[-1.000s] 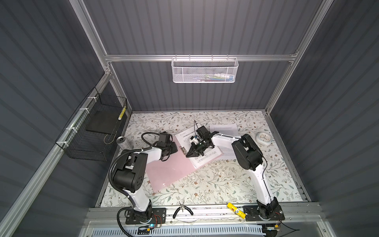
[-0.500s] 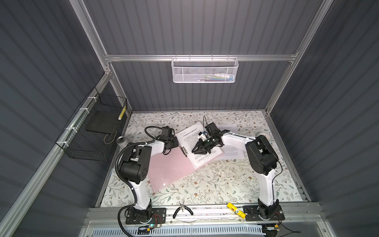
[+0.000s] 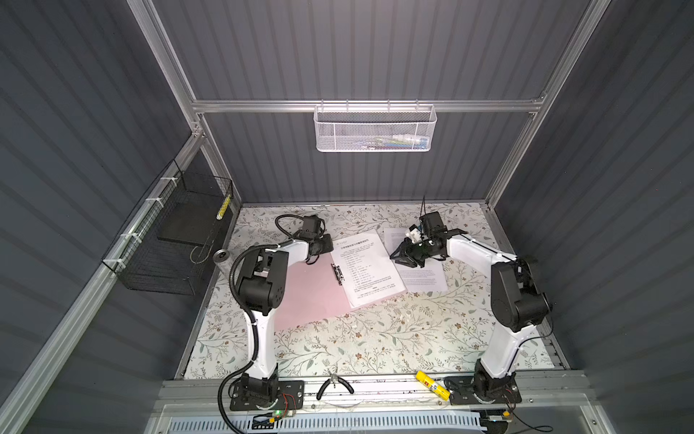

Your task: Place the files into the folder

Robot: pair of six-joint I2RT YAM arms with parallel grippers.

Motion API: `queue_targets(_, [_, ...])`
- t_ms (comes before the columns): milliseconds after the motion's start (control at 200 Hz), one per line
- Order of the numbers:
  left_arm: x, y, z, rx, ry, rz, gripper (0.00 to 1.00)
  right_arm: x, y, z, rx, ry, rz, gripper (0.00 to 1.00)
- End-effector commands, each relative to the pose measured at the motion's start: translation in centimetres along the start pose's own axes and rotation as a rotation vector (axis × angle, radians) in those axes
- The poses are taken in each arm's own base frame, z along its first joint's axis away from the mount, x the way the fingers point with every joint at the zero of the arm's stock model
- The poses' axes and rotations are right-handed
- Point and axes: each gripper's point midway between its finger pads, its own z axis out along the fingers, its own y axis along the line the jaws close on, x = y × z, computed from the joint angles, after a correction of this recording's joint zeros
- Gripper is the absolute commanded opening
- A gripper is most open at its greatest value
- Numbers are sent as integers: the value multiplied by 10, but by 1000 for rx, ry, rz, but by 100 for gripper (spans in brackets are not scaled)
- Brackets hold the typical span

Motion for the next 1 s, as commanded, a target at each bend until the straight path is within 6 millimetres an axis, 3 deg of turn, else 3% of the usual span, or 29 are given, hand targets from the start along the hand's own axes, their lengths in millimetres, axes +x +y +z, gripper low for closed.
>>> queue_targets(0, [21,6,15,-17,105,16,39,9,-24,4,87,32,0,34])
queue_targets(155, [4,-1,22,-3,85,24,40,1,-42,-6,138,-28,20,37])
queue_targets(315, [-14,-10,19,12,58,48,41,-29,-63,-45,200,-240,-18,35])
queue_targets(460, [-35,-20,-1,19,4,64,46,-65,-104,-100,358,-385,0,42])
queue_targets(590, [-46,-29,-28,34,-16,53,55,-89,-132,-126,311,-406,81,57])
queue_targets(706, [-44,-39,-51,67,12,66,62,-100,-152,-129,312,-387,108,61])
queue_targets(931, [-37,-39,-100,61,-26,58,72,-117,-148,-110,165,-333,82,59])
queue_targets(951, [-24,-33,-99,53,-3,50,72,-118,-148,-109,164,-329,80,59])
queue_targets(996, [-19,-33,-106,58,-3,47,72,-122,-150,-105,162,-317,78,58])
